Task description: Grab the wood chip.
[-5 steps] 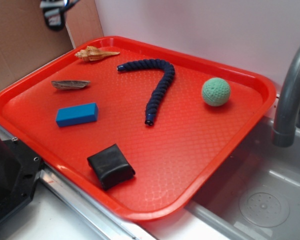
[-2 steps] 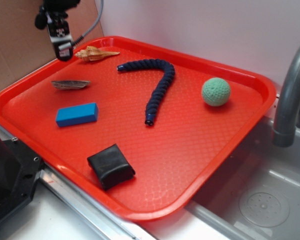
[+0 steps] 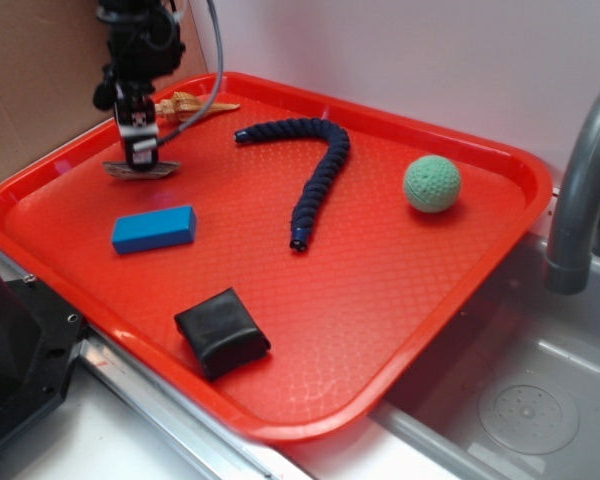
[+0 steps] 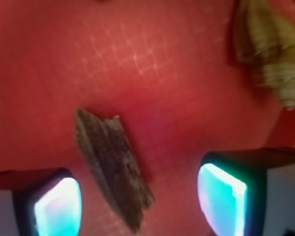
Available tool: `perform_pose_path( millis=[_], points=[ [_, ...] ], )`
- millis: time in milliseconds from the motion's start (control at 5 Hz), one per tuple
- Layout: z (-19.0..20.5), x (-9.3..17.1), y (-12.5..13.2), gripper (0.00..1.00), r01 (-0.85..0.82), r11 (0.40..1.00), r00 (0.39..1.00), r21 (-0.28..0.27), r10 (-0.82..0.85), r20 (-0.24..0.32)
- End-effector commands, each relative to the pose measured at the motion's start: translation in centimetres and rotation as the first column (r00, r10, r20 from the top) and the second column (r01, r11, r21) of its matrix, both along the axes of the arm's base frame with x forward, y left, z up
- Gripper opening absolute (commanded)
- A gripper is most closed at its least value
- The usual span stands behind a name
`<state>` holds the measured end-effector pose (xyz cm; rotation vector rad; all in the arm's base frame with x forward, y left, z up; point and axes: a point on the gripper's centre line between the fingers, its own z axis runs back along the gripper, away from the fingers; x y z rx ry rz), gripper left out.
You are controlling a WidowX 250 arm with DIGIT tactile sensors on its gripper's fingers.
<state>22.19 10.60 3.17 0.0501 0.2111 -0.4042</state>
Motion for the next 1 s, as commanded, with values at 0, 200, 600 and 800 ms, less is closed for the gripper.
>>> perform_pose_path(
  millis=[0, 200, 600, 800],
  points=[
    [-1.9, -0.6, -1.4, 1.0, 0.027, 0.999, 0.999, 0.046, -0.026, -0.021],
    [-2.4, -0.9, -0.9, 0.0, -0.001, 0.998, 0.998, 0.064, 0.005, -0.055],
    [-1.8, -0.9, -0.3, 0.0, -0.039, 0.996, 0.997, 0.077, 0.044, -0.07],
    [2.0, 0.4, -0.2, 0.0, -0.173, 0.972, 0.983, 0.161, 0.182, -0.04]
  ],
)
